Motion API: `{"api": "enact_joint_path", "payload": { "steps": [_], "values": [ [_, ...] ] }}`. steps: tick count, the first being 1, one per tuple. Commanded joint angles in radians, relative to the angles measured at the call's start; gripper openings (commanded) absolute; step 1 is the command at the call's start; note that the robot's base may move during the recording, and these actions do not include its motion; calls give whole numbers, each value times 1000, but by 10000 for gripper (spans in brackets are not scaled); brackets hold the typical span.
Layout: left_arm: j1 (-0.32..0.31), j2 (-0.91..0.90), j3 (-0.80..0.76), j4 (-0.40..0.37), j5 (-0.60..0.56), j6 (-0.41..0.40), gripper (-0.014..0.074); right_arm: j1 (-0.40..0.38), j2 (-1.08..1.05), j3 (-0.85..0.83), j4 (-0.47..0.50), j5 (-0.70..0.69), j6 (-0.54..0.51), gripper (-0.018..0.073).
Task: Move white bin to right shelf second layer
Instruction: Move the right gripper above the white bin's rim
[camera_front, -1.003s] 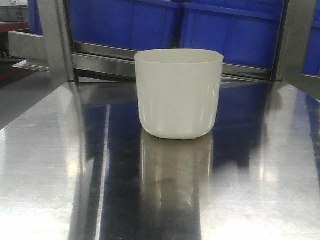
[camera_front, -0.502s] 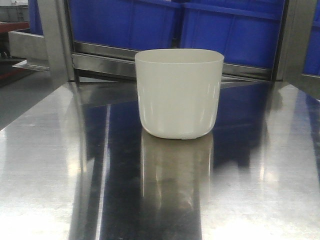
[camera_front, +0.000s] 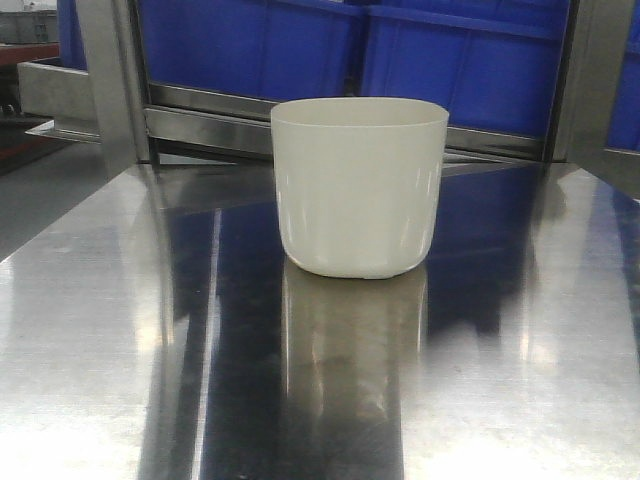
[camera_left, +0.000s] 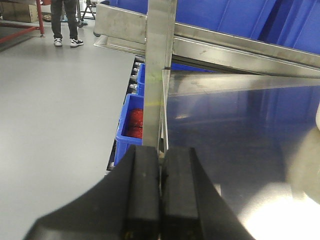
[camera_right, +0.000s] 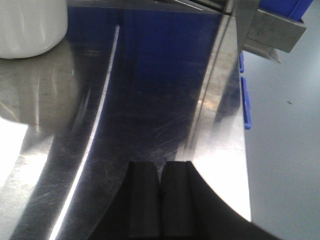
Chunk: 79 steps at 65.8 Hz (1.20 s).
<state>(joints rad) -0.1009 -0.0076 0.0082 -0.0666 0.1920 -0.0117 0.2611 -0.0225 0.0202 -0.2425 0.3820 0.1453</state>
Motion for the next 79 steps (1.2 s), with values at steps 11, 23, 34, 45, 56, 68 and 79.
{"api": "enact_joint_path", "payload": {
  "steps": [11, 23, 34, 45, 56, 68, 79],
  "values": [
    [-3, -21, 27, -2, -89, -10, 85, -5, -7, 11, -37, -175, -5, 57],
    [-3, -21, 27, -2, -89, -10, 85, -5, -7, 11, -30, -256, -3, 57],
    [-3, -21, 27, -2, -89, -10, 85, -5, -7, 11, -7, -362, -3, 57],
    [-3, -21, 27, -2, -89, -10, 85, -5, -7, 11, -7, -405, -3, 57],
    [-3, -21, 27, -2, -89, -10, 85, -5, 45, -18, 39, -432, -2, 57],
    [-3, -21, 27, -2, -89, -10, 85, -5, 272, -169, 59, -407, -2, 57],
    [-3, -21, 27, -2, -89, -10, 85, -5, 487, -380, 59, -405, -2, 57]
  ]
}}
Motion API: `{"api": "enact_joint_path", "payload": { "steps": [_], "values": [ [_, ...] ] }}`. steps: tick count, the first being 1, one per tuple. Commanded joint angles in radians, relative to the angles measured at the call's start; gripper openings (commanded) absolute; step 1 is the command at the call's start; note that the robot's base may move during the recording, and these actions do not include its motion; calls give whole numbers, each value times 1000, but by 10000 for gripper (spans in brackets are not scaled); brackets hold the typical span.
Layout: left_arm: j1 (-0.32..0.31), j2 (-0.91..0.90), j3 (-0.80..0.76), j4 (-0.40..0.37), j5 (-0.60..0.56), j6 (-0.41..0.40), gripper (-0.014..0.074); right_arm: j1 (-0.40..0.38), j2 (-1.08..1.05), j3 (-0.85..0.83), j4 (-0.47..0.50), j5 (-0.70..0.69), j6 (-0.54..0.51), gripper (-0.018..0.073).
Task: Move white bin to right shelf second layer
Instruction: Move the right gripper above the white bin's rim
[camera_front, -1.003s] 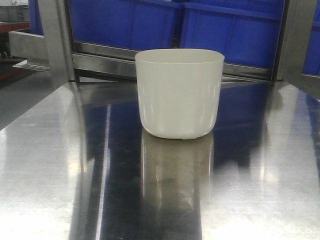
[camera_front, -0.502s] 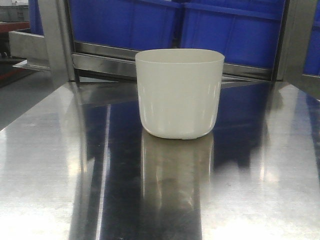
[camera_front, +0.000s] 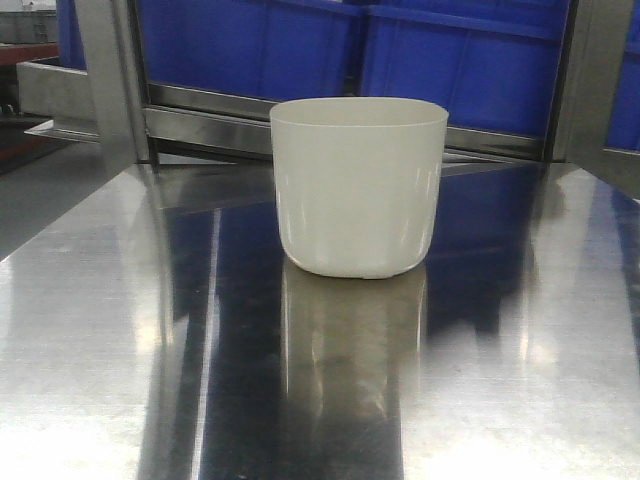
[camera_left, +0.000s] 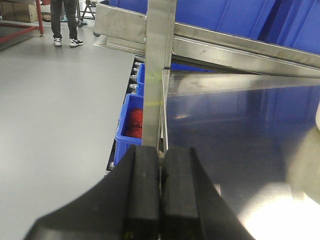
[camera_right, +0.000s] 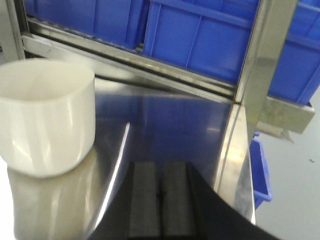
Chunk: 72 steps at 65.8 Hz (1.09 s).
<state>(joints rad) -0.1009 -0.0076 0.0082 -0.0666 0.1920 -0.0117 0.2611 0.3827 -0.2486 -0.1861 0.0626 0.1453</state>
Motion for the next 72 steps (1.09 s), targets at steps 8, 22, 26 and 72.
{"api": "enact_joint_path", "payload": {
  "steps": [8, 22, 26, 72],
  "values": [
    [-3, -21, 27, -2, -89, -10, 85, -5, 195, -240, 2, -85, -2, 57],
    [-3, -21, 27, -2, -89, -10, 85, -5, 347, -357, 2, -147, -2, 57],
    [-3, -21, 27, -2, -89, -10, 85, -5, 392, -373, 2, -182, -2, 57],
    [-3, -21, 27, -2, -89, -10, 85, -3, 837, -951, 132, 521, 23, 606]
  ]
}}
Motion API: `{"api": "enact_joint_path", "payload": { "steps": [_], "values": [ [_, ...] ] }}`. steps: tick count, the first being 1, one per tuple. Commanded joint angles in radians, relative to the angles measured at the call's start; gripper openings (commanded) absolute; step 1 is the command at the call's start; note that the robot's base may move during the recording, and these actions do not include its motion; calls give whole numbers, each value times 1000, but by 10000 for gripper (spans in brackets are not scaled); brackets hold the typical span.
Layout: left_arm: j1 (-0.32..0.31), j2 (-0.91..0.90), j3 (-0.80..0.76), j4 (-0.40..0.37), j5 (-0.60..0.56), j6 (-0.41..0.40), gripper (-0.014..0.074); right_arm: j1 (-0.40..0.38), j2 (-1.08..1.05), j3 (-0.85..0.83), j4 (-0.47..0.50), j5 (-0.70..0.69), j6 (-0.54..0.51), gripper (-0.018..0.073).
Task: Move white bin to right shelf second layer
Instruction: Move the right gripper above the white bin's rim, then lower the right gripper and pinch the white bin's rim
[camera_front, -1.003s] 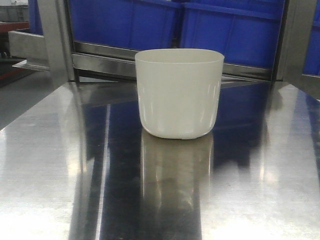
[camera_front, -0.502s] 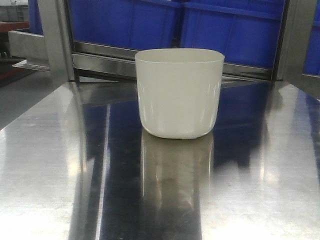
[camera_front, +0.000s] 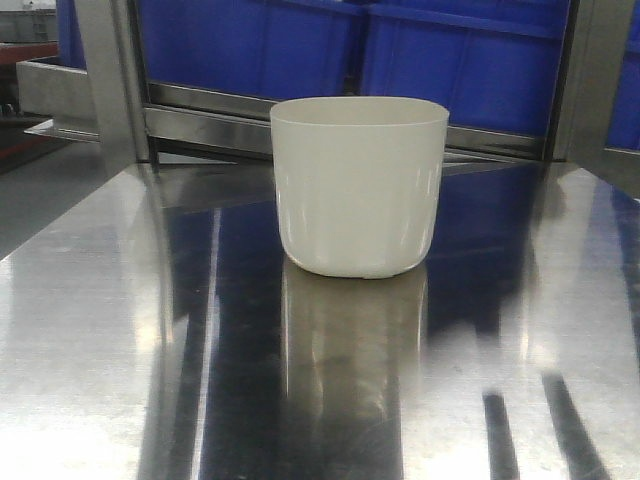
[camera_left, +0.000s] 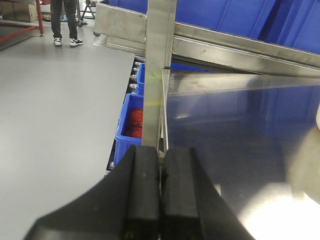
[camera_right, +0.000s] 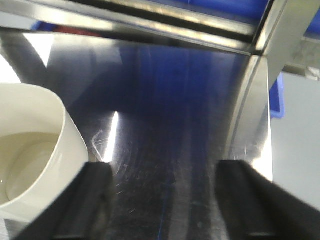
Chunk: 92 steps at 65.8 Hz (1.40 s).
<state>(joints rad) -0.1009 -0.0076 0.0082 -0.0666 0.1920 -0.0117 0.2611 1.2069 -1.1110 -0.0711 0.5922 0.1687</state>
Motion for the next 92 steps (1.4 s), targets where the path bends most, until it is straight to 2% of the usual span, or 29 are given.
{"api": "enact_joint_path", "payload": {
  "steps": [1, 10, 24, 34, 49, 92],
  "values": [
    [-3, -21, 27, -2, -89, -10, 85, -2, 20, -100, 22, -1, 0, 605],
    [-3, -21, 27, -2, -89, -10, 85, 42, 88, -195, 40, 53, 0, 605],
    [-3, -21, 27, -2, -89, -10, 85, 152, 197, -298, 40, 95, 0, 605],
    [-3, -21, 27, -2, -89, -10, 85, 187, 274, -353, 40, 151, 0, 605],
    [-3, -21, 27, -2, -89, -10, 85, 187, 358, -397, 41, 230, 0, 605],
    [-3, -21, 27, -2, -89, -10, 85, 187, 535, -438, 42, 217, 0, 605]
  ]
}}
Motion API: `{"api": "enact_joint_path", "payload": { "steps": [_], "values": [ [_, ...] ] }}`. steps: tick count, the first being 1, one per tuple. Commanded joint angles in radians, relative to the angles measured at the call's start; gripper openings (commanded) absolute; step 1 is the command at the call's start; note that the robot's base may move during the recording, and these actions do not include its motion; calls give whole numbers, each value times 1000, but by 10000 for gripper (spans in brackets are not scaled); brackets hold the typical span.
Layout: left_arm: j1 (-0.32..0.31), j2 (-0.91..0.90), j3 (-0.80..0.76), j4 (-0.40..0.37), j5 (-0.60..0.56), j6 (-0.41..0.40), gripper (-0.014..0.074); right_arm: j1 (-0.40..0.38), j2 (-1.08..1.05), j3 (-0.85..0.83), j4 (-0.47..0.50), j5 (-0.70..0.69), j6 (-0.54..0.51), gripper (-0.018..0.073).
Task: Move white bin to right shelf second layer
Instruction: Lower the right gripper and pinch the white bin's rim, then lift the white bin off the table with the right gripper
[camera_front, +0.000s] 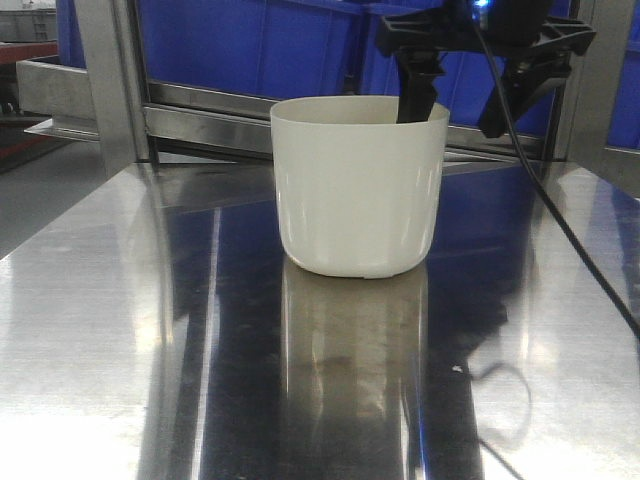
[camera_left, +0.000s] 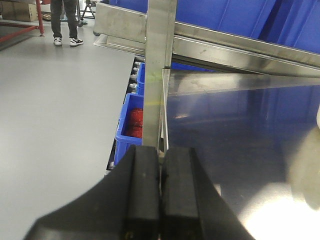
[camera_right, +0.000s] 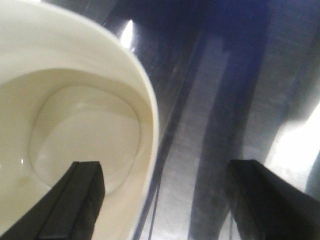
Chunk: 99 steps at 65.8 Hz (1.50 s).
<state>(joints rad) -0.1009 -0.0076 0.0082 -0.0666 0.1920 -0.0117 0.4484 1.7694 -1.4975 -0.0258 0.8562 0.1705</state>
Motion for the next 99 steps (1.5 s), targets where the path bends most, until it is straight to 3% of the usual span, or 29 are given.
{"api": "enact_joint_path", "payload": {
  "steps": [1, 39, 48, 63, 99],
  "values": [
    [-3, -21, 27, -2, -89, -10, 85, 0, -24, -55, -3, -49, -2, 605],
    [-3, -21, 27, -2, -89, -10, 85, 0, 60, -106, -3, -11, -2, 583],
    [-3, -21, 27, -2, -89, -10, 85, 0, 66, -106, -3, -2, -2, 448],
    [-3, -21, 27, -2, -89, -10, 85, 0, 60, -107, -11, -3, -2, 41],
    [-3, -21, 27, -2, -89, -10, 85, 0, -224, -105, -26, -23, -2, 57]
  ]
}}
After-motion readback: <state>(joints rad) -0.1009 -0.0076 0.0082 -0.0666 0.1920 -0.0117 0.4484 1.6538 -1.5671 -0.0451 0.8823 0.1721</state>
